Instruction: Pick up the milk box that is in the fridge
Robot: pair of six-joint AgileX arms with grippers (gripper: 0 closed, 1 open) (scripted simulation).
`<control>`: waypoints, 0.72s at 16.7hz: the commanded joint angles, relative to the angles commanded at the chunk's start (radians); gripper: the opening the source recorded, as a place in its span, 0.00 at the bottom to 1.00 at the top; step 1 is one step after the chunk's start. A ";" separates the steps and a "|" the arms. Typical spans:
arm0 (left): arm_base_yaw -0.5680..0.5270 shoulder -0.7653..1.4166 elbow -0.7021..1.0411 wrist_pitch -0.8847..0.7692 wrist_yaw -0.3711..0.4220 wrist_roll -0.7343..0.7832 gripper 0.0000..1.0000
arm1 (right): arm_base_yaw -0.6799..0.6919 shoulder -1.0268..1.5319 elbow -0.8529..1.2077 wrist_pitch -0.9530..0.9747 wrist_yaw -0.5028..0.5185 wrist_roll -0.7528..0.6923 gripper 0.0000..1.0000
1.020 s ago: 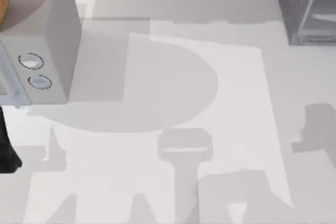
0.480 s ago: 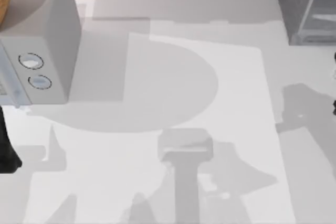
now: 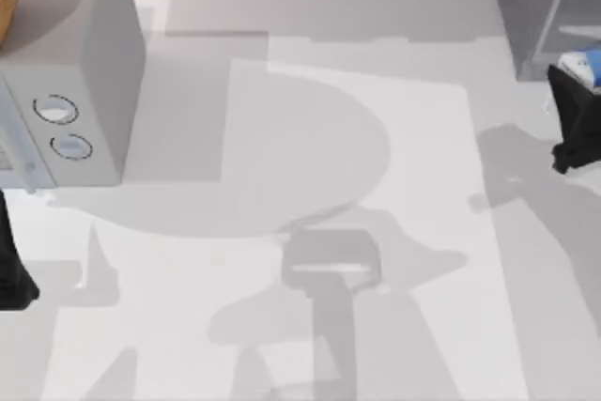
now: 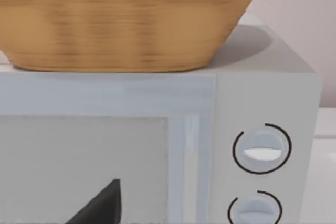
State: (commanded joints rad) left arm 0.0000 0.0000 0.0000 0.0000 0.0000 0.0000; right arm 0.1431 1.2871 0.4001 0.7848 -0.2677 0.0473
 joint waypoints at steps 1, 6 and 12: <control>0.000 0.000 0.000 0.000 0.000 0.000 1.00 | 0.003 0.040 0.013 0.026 -0.009 0.000 0.00; 0.000 0.000 0.000 0.000 0.000 0.000 1.00 | 0.020 0.238 0.076 0.147 -0.058 -0.005 0.00; 0.000 0.000 0.000 0.000 0.000 0.000 1.00 | 0.030 0.456 0.159 0.293 -0.118 -0.012 0.00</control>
State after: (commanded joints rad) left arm 0.0000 0.0000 0.0000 0.0000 0.0000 0.0000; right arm 0.1729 1.7431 0.5590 1.0773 -0.3852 0.0355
